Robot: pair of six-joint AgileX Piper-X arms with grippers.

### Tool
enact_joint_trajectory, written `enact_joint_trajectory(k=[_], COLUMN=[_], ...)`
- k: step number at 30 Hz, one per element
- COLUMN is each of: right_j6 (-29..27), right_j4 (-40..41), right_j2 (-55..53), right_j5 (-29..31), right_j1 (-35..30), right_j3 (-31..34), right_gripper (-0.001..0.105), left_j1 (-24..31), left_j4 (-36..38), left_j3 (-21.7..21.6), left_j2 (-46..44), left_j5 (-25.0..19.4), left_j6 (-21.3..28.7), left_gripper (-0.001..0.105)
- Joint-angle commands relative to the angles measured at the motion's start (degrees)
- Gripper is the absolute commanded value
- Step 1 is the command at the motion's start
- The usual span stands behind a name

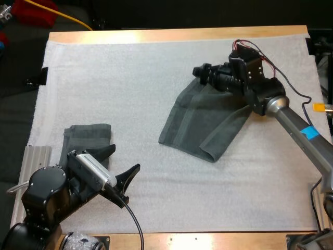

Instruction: Pick towel from pile, fold and stack

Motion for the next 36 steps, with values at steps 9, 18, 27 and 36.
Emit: enact_joint_trajectory(k=[9,18,27,36], right_j6=[-6.93,-5.46,0.48,3.21], right_j4=[18.04,25.18,27.11,27.26], right_j2=[-2.42,-2.42,-1.14,3.38], right_j5=[2.54,19.02,19.54,16.96], right_j1=[4.24,13.19,15.75,16.57], right_j3=[-0.46,-0.46,1.22,3.97], right_gripper=[0.067,0.067,0.054,0.054], left_j1=[-0.26,-0.26,-0.26,-0.26], left_j4=[-0.16,0.03,3.24,3.24], left_j3=[-0.34,-0.34,-0.34,-0.34], left_j2=[0.17,0.17,0.17,0.17], left_j5=[0.09,0.09,0.09,0.09], left_j6=[-0.52,-0.52,-0.52,-0.52], left_gripper=[0.069,0.069,0.069,0.069])
